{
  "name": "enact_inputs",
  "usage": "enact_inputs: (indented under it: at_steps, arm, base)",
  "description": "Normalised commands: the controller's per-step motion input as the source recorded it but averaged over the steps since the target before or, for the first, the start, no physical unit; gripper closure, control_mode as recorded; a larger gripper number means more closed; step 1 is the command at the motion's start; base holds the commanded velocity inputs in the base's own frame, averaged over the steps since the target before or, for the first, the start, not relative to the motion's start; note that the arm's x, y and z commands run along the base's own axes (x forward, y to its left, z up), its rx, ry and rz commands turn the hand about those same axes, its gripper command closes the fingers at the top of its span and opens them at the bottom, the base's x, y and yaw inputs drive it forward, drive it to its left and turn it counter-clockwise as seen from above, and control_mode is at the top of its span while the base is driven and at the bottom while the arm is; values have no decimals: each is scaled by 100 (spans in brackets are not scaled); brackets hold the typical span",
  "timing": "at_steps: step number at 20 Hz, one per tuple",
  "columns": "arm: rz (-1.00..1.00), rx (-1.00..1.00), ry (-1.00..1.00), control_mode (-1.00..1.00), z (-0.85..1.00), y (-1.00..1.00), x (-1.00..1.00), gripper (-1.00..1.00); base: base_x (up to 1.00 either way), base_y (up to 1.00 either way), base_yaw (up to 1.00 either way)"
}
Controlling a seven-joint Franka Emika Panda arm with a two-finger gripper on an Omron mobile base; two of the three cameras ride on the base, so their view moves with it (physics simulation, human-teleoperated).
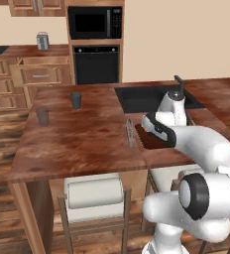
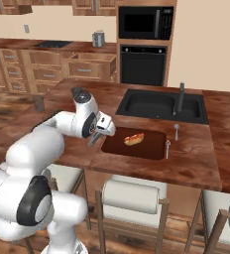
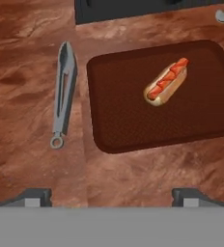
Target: Take the tongs from the drawer on the right and place them on the dining counter next to the tray containing the hot dog.
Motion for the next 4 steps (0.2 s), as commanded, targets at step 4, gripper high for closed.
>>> enact_inputs:
  at_steps: [4]
  arm:
    - [0, 13, -25, -100, -5, -99, -100, -100]
  base:
    - [0, 0, 0]
